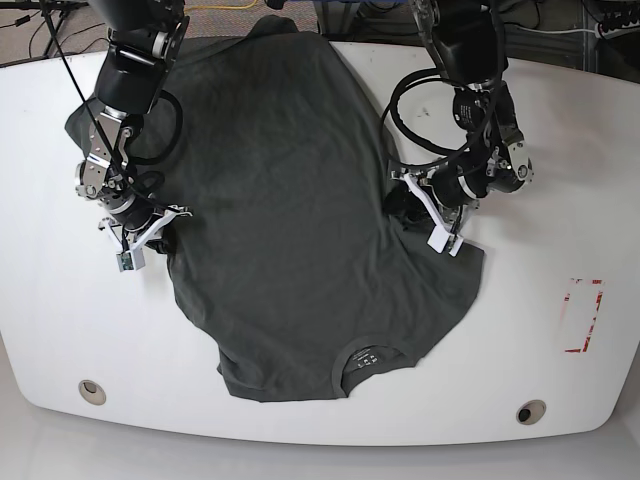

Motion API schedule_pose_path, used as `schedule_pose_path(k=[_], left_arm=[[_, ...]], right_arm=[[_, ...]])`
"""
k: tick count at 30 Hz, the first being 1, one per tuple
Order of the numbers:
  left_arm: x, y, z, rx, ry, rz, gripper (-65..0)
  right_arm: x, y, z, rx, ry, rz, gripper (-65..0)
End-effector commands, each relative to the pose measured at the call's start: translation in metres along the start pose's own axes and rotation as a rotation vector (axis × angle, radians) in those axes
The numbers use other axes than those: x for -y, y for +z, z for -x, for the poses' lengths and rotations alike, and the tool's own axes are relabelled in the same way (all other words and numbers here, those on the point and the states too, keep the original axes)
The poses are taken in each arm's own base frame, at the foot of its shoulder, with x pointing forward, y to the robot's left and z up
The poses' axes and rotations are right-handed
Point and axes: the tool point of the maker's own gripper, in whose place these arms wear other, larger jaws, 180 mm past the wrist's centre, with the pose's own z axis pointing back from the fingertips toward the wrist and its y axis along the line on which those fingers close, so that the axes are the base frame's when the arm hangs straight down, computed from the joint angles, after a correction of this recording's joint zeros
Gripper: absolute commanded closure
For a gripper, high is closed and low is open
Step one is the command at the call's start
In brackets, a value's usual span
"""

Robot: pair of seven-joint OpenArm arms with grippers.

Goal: Fold the T-shirt properly
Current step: 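Grasp the shirt's side edges with both grippers and pull them taut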

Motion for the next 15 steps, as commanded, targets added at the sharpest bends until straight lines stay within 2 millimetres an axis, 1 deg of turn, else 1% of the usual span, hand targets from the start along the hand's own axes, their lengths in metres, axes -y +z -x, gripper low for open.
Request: schedule_pose_path(k=[1,6,8,11,12,13,15], left_arm=[[-0.008,-0.002,0.025,-0.134,-0.012,-0.042,-0.3],[-0.009,-0.001,0.020,-0.120,-0.016,-0.048,0.0],[-0.018,0.008,0.013,-0.092,-0.018,-0.074,0.0],[-0.029,0.023,0.000,-0.037,-0.011,-0.105,0.0],[-0.030,0.025,-0.003,-0.025,-0.008,-0.108,0.0],[-0.035,0.031,-0.007,-0.011,-0.016,-0.122,0.0],[-0.045,0.040,-0.013,-0.002,-0.034,-0.145,0.0]], right_arm=[[0.004,0.001,0.001,-0.037,0.030,0.010,-0.5],[0.003,0.001,0.002,-0.039,0.029,0.009,-0.5],[0.003,0.001,0.002,-0.040,0.032,0.009,-0.5],[-0.001,0.004,-0.005,-0.021,0.055,-0.004,-0.3],[-0.004,0.004,-0.006,-0.018,0.057,-0.006,-0.3],[-0.009,0.005,-0.002,-0.025,0.058,-0.012,-0.3],[-0.014,0.007,-0.003,-0.032,0.073,-0.010,-0.3]])
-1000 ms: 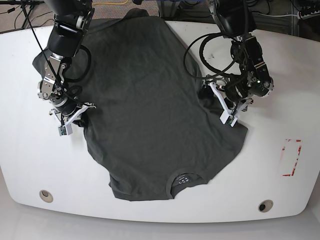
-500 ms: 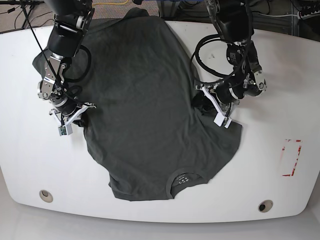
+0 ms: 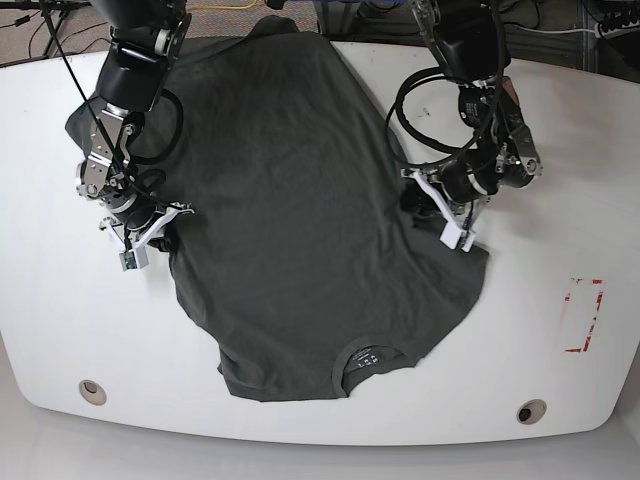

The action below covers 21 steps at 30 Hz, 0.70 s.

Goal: Fold the T-shirt properly
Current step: 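Grasp the shirt's side edges with both grippers and pull them taut, then slide the right gripper along the shirt side toward the hem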

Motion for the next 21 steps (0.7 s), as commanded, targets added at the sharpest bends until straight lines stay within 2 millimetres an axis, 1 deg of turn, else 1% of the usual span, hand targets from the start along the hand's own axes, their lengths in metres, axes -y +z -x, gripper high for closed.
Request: schedule_pose_path(k=[1,3,5,7,10,14,16,19,21], left_arm=[[-0.027,0.018,-0.009,-0.018,-0.048,-0.081,0.0],[-0.039,0.025,-0.012,-0.016,-0.061,-0.103,0.0],[-0.052,0.033,-0.017,-0.018,-0.078,-0.132,0.0],[-0.063,0.041,-0.027,-0.010,-0.101,-0.161,0.0],[-0.080,0.055,-0.039,-0.003,-0.131,-0.206,0.0],[-0.108,0.072,-0.048,-0.022,-0.154,-0.262,0.0],[-0.122,0.081,-0.057,-0.022,-0.161,-0.289,0.0],[-0.140,0.091,-0.068,-0.025,-0.161,-0.318,0.0],[-0.150,0.099,-0.076,-0.025,-0.164,-0.337,0.0]], right_arm=[[-0.007,0.004,-0.007,-0.021,0.047,0.002,-0.3],[-0.011,0.008,-0.012,-0.025,0.066,0.007,-0.3],[-0.016,0.010,-0.011,-0.040,0.074,0.007,-0.3],[-0.024,0.011,-0.010,-0.047,0.077,0.002,-0.3],[-0.032,0.014,-0.016,-0.032,0.088,0.001,-0.3],[-0.043,0.019,-0.010,-0.058,0.092,-0.002,-0.3],[-0.048,0.020,-0.008,-0.073,0.094,-0.003,-0.3],[-0.056,0.026,0.009,-0.114,0.090,-0.008,-0.3],[-0.060,0.032,0.015,-0.118,0.095,-0.004,-0.3]])
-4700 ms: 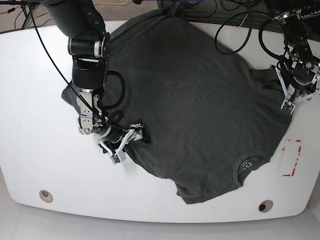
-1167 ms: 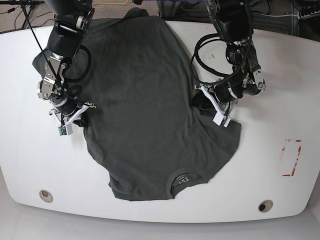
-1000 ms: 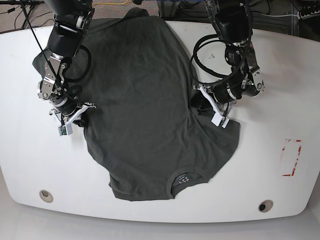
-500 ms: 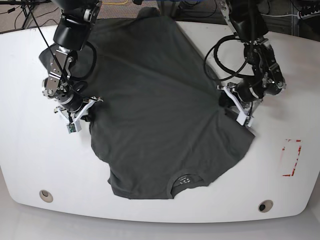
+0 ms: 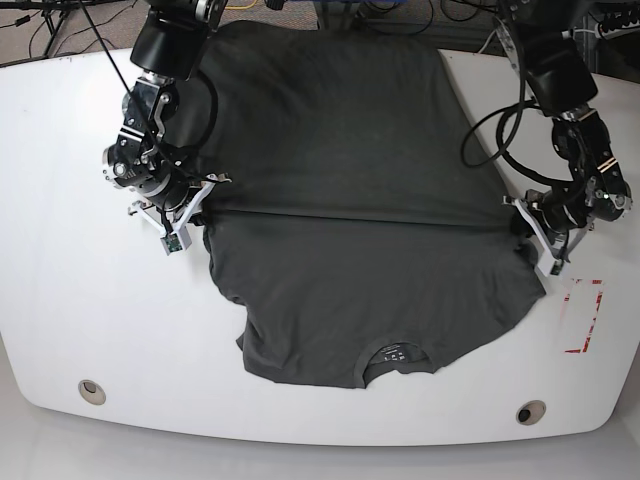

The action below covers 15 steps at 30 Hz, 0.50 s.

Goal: Fold the T-shirt properly
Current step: 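Slide the right gripper along the shirt side toward the hem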

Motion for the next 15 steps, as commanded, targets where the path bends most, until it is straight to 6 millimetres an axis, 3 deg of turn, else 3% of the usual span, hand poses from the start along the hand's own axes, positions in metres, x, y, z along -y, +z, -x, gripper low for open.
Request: schedule_pose_path(k=[1,5,11,14,15], left_arm=[[-0.027,0.015,-0.029,0.050,-0.018,-0.058,0.0],[-0.035,0.017,-0.043,0.036,-0.065,-0.064,0.0],[-0.026,0.014,-0.060,0.034,-0.128,-0.054,0.0],[-0.022,0.013,-0.066,0.036,-0.147,-0.049,-5.4],[-0.021,0.013,-0.067,0.035,-0.152,-0.047,-8.9]], right_arm=[[0.002,0.011,-0.002,0.020,0.016,0.030,-0.3],[-0.012,0.023,0.012,0.014,0.018,0.031,-0.5],[-0.028,0.034,0.026,0.009,0.009,0.027,-0.8],[-0.029,0.037,0.027,0.012,0.012,0.030,-5.5],[-0.029,0.037,0.026,0.014,0.013,0.031,-10.5]])
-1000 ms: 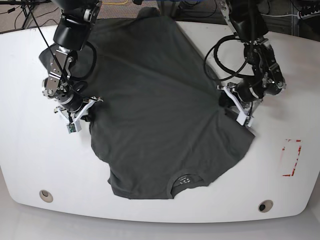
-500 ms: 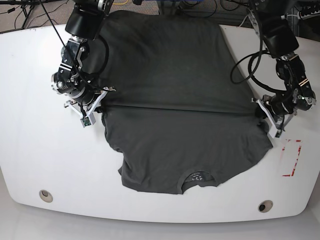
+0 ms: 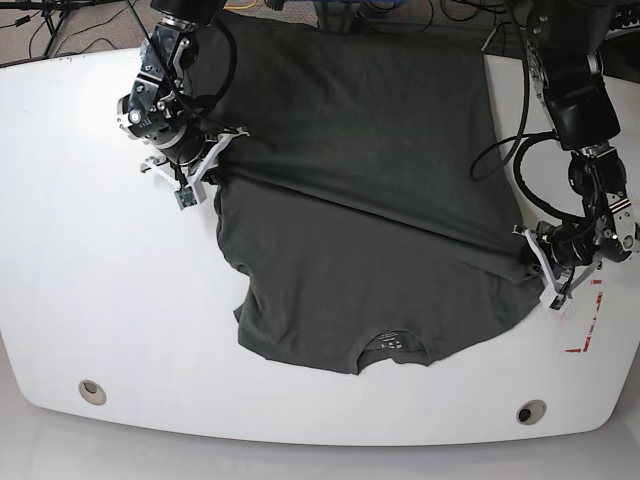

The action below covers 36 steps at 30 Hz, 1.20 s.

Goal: Fold the T-shirt properly
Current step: 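Slide the right gripper along the shirt side toward the hem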

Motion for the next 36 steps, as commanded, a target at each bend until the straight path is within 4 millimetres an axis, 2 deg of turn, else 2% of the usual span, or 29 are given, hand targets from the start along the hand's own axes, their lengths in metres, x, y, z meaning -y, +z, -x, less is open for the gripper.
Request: schedule_pose_path(k=[1,6,10,14,18,22,26,30,33,36], left_arm=[[-0.013,0.011,-0.021,0.047,-0.018,-0.038,-11.1],[-0.013,0.012,-0.022,0.050,-0.020,-0.040,-23.3],[-0.014,0.013,-0.024,0.051,-0.021,-0.041,-25.3],[-0.013,0.012,-0.020,0.043,-0.020,-0.040,-25.3],[-0.015,0.018,-0.024,0.052,-0.032,-0.055,-25.4],[-0.014,0.023,-0.022,0.039,-0.049,-0.068,-25.4],[-0.014,0.029,-0.026,0.040,-0.072,-0.086,-25.4],[-0.014,0.032,-0.024,0.019,-0.078,-0.094,-25.4],[-0.014,0.034,-0.024,0.013,-0.084,-0.100,-25.4],[-0.017,0.041,-0.029,0.023,-0.091,-0.120,-25.4]], right_arm=[[0.010,0.006,-0.014,0.031,0.021,0.038,-14.4],[0.016,0.012,-0.028,0.064,0.044,0.061,-45.0],[0.023,0.014,-0.060,0.132,0.064,0.080,-65.0],[0.039,0.011,-0.091,0.175,0.089,0.097,-65.0],[0.050,-0.012,-0.127,0.207,0.062,0.067,-65.0],[0.069,-0.032,-0.152,0.201,0.035,0.040,-65.0],[0.072,-0.057,-0.184,0.232,-0.024,-0.029,-65.0],[0.079,-0.077,-0.204,0.260,-0.092,-0.086,-65.0],[0.076,-0.089,-0.217,0.292,-0.153,-0.135,-65.0],[0.079,-0.097,-0.224,0.319,-0.212,-0.165,-65.0]])
